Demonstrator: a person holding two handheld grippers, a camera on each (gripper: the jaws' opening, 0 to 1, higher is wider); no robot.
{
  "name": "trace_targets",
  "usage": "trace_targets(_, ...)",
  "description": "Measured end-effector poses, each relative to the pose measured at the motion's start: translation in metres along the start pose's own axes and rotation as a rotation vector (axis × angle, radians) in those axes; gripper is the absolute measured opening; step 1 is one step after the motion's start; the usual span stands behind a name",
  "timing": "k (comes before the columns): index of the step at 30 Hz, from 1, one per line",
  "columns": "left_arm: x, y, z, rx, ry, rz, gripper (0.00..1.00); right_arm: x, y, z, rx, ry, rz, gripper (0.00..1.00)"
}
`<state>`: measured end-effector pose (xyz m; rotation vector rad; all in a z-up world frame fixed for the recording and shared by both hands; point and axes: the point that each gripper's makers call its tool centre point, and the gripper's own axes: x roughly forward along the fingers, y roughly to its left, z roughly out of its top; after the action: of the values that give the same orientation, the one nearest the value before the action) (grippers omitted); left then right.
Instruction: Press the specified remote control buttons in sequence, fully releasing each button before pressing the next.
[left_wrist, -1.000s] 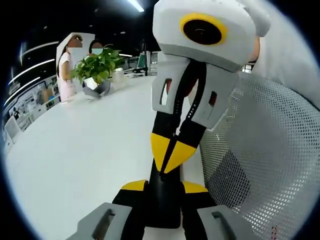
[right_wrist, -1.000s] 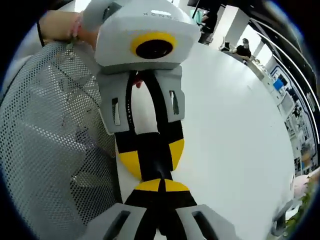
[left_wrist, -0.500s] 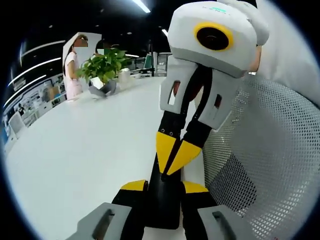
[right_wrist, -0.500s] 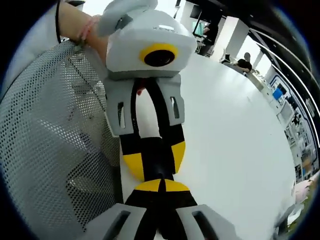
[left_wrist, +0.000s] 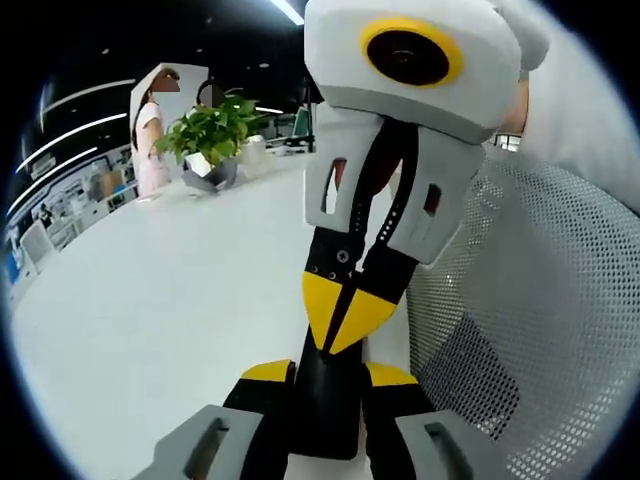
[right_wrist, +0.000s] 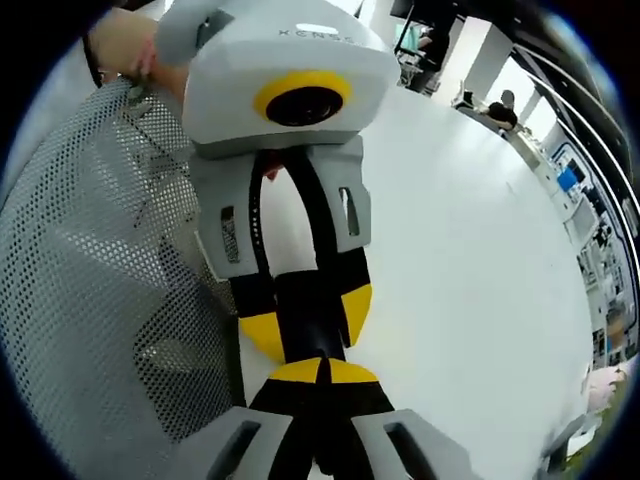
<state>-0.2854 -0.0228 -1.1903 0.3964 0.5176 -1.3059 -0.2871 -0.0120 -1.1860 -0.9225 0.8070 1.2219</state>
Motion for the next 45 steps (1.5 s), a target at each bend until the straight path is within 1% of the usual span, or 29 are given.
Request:
trace_targets(5, 0.001, 0.002, -0.001, -0.010, 0.007, 0.013, 0.25, 0.001, -0.002, 0.000, -0.027, 0.016, -0.038, 0.00)
trace_targets(7, 0.002, 0.003, -0.001, -0.006, 0.004, 0.011, 0.25, -0.001, -0.002, -0.001, -0.019, 0.009, -0.036, 0.00)
trace_targets(10, 0.002, 0.003, -0.002, -0.006, -0.002, 0.006, 0.25, -0.002, -0.001, -0.001, -0.045, -0.026, -0.034, 0.00)
trace_targets(12, 0.003, 0.003, -0.002, -0.007, -0.007, 0.002, 0.25, -0.003, 0.002, -0.001, -0.082, -0.046, -0.035, 0.00)
trace_targets(14, 0.003, 0.003, -0.002, -0.005, -0.009, -0.003, 0.25, -0.004, 0.006, 0.001, -0.093, -0.060, -0.020, 0.00)
trace_targets(16, 0.003, 0.002, -0.002, -0.001, -0.008, -0.006, 0.25, -0.004, 0.009, 0.001, -0.124, -0.060, -0.008, 0.00)
trace_targets(18, 0.003, 0.002, -0.002, 0.000, -0.008, -0.009, 0.25, -0.003, 0.009, 0.002, -0.125, -0.056, -0.010, 0.00)
trace_targets(20, 0.003, 0.002, -0.002, 0.002, -0.010, -0.014, 0.25, -0.003, 0.009, 0.002, -0.151, -0.051, 0.003, 0.00)
trace_targets(24, 0.003, 0.001, -0.002, 0.004, -0.010, -0.016, 0.25, -0.002, 0.007, 0.003, -0.140, -0.046, 0.032, 0.00)
trace_targets(27, 0.003, 0.001, -0.002, 0.004, -0.008, -0.016, 0.25, -0.001, 0.007, 0.003, -0.139, -0.024, 0.059, 0.00)
trace_targets(29, 0.002, 0.001, -0.002, 0.004, -0.006, -0.015, 0.25, -0.001, 0.007, 0.003, -0.108, -0.013, 0.071, 0.00)
trace_targets(30, 0.002, 0.000, -0.002, 0.010, -0.002, -0.014, 0.25, -0.001, 0.007, 0.003, -0.061, -0.007, 0.076, 0.00)
trace_targets(34, 0.002, 0.000, -0.002, 0.015, 0.011, -0.012, 0.25, 0.000, 0.007, 0.003, -0.054, -0.004, 0.067, 0.00)
trace_targets(37, 0.002, 0.000, -0.002, 0.014, 0.017, -0.013, 0.25, 0.000, 0.008, 0.003, -0.055, 0.012, 0.026, 0.00)
trace_targets(40, 0.001, -0.001, -0.001, 0.013, 0.028, -0.012, 0.25, 0.001, 0.008, 0.004, -0.062, 0.043, -0.007, 0.00)
trace_targets(42, 0.001, -0.001, -0.002, 0.016, 0.032, -0.010, 0.24, 0.001, 0.008, 0.004, -0.085, 0.073, -0.006, 0.00)
trace_targets(45, 0.001, -0.001, -0.002, 0.013, 0.031, -0.009, 0.25, 0.001, 0.006, 0.003, -0.061, 0.079, 0.019, 0.00)
